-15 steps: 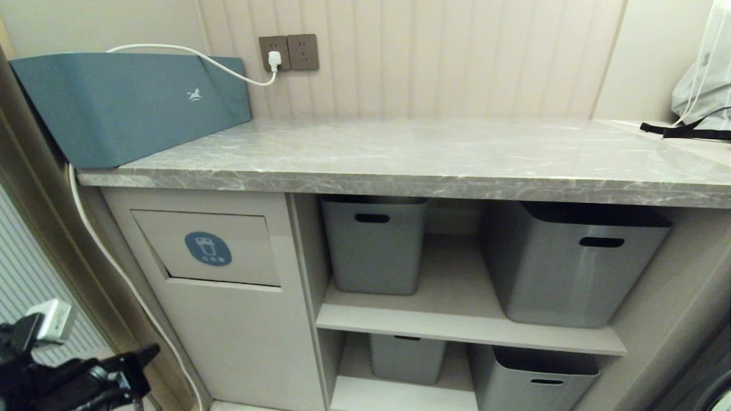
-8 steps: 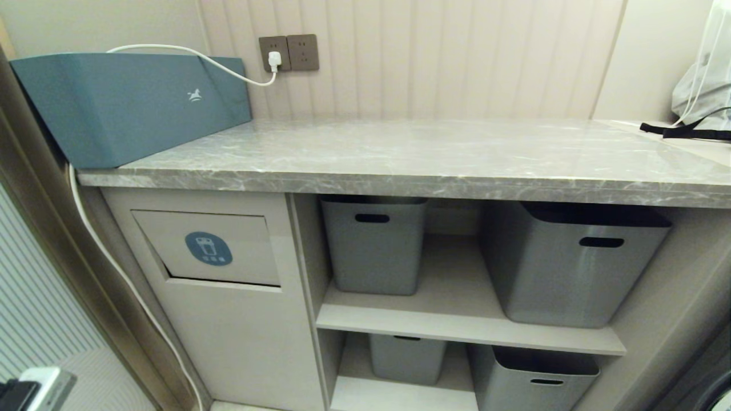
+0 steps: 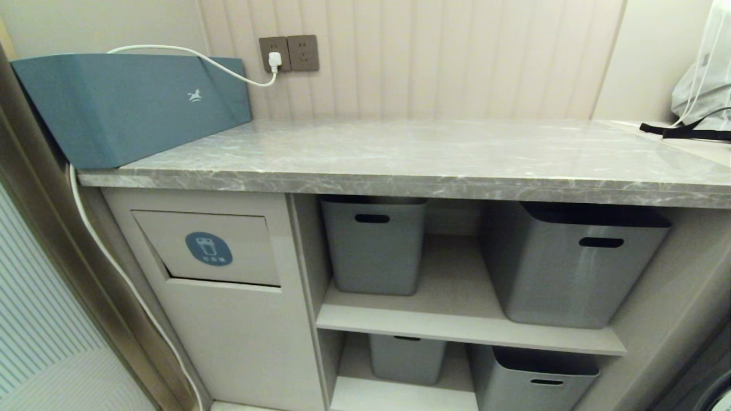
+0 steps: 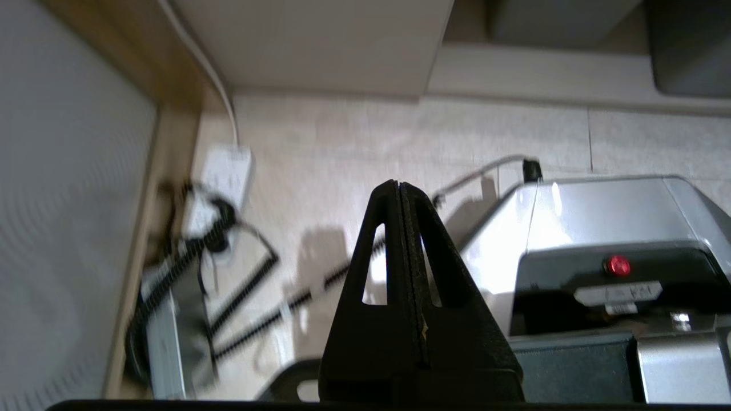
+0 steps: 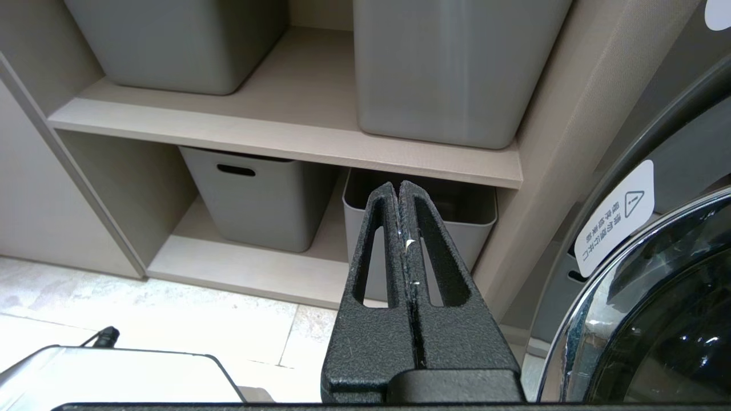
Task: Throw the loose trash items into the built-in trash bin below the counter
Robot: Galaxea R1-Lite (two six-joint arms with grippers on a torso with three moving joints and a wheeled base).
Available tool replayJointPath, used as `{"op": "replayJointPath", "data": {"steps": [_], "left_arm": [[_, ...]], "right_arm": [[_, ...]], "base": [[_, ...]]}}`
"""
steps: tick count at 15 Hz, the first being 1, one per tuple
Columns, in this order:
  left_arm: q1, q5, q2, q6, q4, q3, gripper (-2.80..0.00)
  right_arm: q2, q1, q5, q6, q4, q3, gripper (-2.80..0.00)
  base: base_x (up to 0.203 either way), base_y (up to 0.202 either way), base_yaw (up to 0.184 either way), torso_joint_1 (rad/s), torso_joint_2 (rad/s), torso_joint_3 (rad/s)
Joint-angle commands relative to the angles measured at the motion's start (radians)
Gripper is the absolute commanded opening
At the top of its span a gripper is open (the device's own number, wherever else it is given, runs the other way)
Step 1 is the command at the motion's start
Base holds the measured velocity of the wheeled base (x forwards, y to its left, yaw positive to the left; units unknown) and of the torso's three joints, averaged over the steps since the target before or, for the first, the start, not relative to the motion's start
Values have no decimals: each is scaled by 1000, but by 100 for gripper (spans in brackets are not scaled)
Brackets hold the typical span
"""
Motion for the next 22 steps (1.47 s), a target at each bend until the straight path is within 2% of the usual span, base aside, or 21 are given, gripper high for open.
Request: {"op": "replayJointPath", "data": {"steps": [1,4,5,9,12,13,15,17,19,22], "left_arm": [[-19,-6,-153,35,-1,8,-280],[-117,-26,-386,112,12,12,-280],[-153,-28,-426,128,16,13,-280],[-157,-7,-362,82,20,13,-280],[-158,-5,-354,74,17,13,-280],[-187,-4,-353,64,17,14,-280],[-290,5,-345,27,16,14,-280],[-355,7,-347,20,16,13,-280],[-397,7,-345,24,17,13,-280],[-409,7,-358,27,16,14,-280]], "right_arm": [[1,0,0,0,1,0,-280],[1,0,9,-18,2,0,-280],[1,0,0,5,2,0,-280],[1,0,5,-8,1,2,-280],[2,0,14,-76,6,-1,-280],[1,0,19,-81,12,-3,-280],[1,0,32,-95,12,-3,-280],[1,0,32,-98,12,-2,-280],[1,0,34,-99,12,-3,-280],[1,0,32,-96,14,-5,-280]], "base": [[0,0,0,0,0,0],[0,0,0,0,0,0],[0,0,0,0,0,0],[0,0,0,0,0,0],[0,0,0,0,0,0],[0,0,0,0,0,0],[0,0,0,0,0,0],[0,0,0,0,0,0],[0,0,0,0,0,0],[0,0,0,0,0,0]]}}
